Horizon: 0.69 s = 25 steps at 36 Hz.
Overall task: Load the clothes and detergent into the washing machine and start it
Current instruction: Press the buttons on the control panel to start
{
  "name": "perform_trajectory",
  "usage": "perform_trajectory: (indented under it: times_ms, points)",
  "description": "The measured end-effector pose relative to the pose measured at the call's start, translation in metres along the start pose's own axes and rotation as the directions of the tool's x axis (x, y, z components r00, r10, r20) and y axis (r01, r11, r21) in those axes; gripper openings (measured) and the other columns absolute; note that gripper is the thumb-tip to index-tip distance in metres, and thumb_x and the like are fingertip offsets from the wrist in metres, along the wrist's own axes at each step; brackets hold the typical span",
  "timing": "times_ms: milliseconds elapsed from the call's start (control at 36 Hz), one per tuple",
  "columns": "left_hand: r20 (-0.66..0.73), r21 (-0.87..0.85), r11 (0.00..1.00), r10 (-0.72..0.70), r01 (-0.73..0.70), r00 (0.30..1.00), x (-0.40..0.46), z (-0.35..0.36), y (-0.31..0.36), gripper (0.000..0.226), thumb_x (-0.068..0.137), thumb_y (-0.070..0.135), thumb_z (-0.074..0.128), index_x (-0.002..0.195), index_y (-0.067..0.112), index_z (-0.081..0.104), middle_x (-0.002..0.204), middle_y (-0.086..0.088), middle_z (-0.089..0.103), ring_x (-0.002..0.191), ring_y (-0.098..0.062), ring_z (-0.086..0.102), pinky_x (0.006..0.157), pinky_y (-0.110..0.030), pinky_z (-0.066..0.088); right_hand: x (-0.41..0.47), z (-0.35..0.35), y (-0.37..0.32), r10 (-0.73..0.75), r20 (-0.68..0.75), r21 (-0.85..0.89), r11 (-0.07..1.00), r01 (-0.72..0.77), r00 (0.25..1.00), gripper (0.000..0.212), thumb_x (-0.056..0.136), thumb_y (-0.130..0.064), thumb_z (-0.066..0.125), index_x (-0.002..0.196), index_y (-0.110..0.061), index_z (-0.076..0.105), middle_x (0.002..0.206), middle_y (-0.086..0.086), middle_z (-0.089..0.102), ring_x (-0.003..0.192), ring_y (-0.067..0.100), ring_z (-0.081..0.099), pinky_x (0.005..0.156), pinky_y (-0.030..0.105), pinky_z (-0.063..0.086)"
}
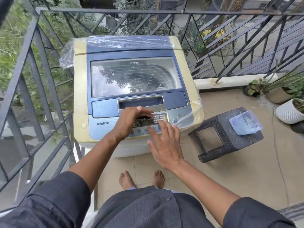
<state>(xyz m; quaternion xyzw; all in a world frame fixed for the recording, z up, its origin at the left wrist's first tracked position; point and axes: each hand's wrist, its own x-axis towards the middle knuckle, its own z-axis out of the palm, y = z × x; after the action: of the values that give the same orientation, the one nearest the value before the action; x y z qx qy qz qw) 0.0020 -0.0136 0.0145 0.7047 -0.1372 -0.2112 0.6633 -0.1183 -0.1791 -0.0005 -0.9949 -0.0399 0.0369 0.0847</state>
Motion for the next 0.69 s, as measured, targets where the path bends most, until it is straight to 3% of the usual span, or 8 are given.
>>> perform_trajectory:
  times_ms: [194,472,694]
  points:
    - [-0.014,-0.078,0.997,-0.024,0.023,1.000,0.000,-0.002,-0.001,0.071,0.100,0.057,0.037,0.118,-0.001,0.075,0.108,-0.016,0.082,0.116,-0.029,0.075,0.110,-0.042,0.053,-0.001,-0.001,-0.014,-0.073,0.047,-0.063,0.995,0.076,0.996,0.054,0.102,-0.050,0.045,0.153,-0.033,0.043,0.159,0.019,0.036,0.146,0.038,0.034,0.119,0.061,0.025]
    - [-0.036,-0.111,0.993,-0.029,0.025,0.999,0.001,-0.001,0.000,0.072,0.098,0.057,0.039,0.117,-0.002,0.075,0.106,-0.017,0.082,0.114,-0.029,0.076,0.109,-0.034,0.052,0.000,0.002,-0.023,-0.087,-0.016,-0.086,0.993,0.085,0.996,0.058,0.097,-0.057,0.048,0.148,-0.031,0.048,0.121,0.012,0.051,0.103,0.031,0.050,0.085,0.045,0.040]
    - [-0.037,-0.084,0.996,-0.024,0.021,0.999,-0.001,-0.001,0.001,0.072,0.098,0.057,0.037,0.119,-0.001,0.075,0.107,-0.016,0.082,0.115,-0.027,0.076,0.111,-0.037,0.052,-0.002,0.008,-0.025,-0.071,-0.023,-0.090,0.994,0.068,0.997,0.064,0.095,-0.060,0.048,0.152,-0.032,0.044,0.114,0.010,0.048,0.095,0.027,0.045,0.080,0.043,0.039]
